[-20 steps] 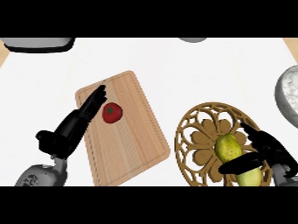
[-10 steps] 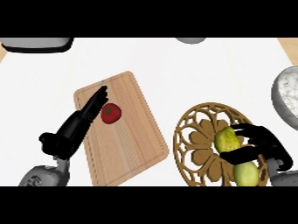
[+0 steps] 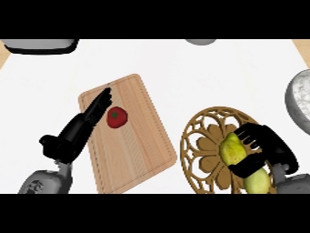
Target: Pick the pear from the placemat and place it in the bowl
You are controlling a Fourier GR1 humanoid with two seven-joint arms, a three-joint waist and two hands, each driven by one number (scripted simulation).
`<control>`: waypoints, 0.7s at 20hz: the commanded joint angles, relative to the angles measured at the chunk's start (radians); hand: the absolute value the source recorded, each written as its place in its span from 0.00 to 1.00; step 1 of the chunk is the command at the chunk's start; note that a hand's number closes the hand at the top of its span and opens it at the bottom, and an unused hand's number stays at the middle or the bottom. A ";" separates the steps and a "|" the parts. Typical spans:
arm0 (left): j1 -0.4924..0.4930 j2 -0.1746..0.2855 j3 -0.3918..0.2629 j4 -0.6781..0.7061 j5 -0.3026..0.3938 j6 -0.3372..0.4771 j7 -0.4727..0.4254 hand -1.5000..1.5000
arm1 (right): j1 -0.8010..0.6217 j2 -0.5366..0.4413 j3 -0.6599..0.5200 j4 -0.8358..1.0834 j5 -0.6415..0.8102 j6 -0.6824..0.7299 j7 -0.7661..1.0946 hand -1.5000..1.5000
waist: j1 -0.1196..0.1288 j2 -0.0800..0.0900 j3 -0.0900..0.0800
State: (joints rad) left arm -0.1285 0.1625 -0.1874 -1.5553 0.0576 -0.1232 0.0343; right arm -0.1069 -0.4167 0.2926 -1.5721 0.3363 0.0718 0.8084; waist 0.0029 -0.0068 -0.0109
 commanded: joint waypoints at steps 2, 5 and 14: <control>-0.002 -0.001 -0.008 0.008 0.006 -0.015 0.007 0.50 | -0.064 -0.185 0.214 -0.115 0.156 0.187 -0.262 1.00 | 0.033 -0.002 0.009; 0.025 0.018 0.002 -0.015 0.006 -0.019 0.009 0.50 | -0.018 -0.293 0.237 -0.106 0.247 0.154 -0.436 1.00 | 0.007 0.001 0.012; -0.006 0.023 0.052 -0.004 0.008 -0.007 0.016 0.50 | 0.083 -0.340 0.036 -0.303 0.373 -0.180 -0.471 1.00 | -0.032 0.000 0.011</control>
State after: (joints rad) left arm -0.1096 0.1627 -0.1743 -1.5651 0.0478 -0.1170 0.0389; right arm -0.0808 -0.7491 0.3950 -1.7801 0.6950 0.0091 0.3769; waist -0.0128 -0.0052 -0.0002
